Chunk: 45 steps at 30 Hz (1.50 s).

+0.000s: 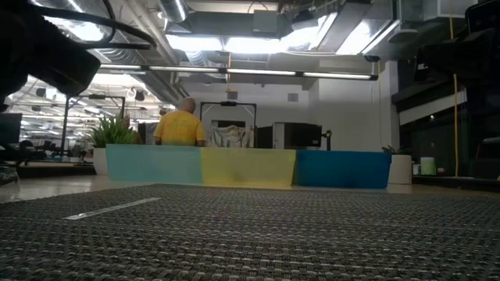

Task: Pick and place Granola Bars by type
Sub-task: Put the yellow granola bar into the green bin

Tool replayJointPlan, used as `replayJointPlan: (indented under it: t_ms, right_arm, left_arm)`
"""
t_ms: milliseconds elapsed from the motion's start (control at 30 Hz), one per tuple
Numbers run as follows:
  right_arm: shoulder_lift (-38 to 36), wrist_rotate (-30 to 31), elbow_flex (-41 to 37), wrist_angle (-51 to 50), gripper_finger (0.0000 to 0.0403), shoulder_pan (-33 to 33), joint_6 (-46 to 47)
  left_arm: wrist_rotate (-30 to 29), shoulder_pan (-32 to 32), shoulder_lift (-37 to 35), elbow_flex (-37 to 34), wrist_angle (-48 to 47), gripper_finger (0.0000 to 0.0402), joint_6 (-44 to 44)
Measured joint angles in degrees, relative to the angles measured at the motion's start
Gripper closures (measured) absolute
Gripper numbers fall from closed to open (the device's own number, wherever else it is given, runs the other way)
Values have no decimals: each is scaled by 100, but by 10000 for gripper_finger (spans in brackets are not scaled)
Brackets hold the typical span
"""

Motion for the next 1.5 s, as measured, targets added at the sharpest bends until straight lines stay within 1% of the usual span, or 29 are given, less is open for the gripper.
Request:
replayJointPlan:
  t_ms: [133, 267, 367, 700, 800, 933, 1100, 1200, 1333, 1500]
  right_arm:
    - [1, 1, 0, -2, 377, 2, 0]
    - [-1, 1, -1, -1, 377, 0, 0]
    - [1, 1, 0, -2, 377, 2, 0]
    - [0, 1, -1, -1, 377, 0, 0]
    - [0, 1, 0, 0, 377, 2, 0]
    - [-1, 1, -2, 0, 377, 0, -1]
    - [0, 1, 0, -1, 377, 0, 0]
    - [-1, -1, 0, -2, 377, 0, -2]
    - [0, 1, 0, -1, 377, 1, 0]
    - [0, 1, 0, 0, 377, 1, -1]
  left_arm:
    - [-54, 32, 3, 0, 5, 128, 19]
    - [-89, 35, 3, 0, 1, 153, 41]
    - [-87, 31, 3, 0, 2, 187, 37]
    - [-103, 43, 3, 0, 0, 317, 82]
    - [-79, 70, 2, 2, -3, 346, 118]
    - [145, 72, -17, 2, -33, 374, 289]
    - [246, 155, -310, 8, -165, 396, 423]
    - [-35, 192, -628, 157, -476, 397, 489]
    - [-598, 269, -1140, 390, -913, 394, 579]
    - [-1050, 386, -1579, 400, -1042, 398, 740]
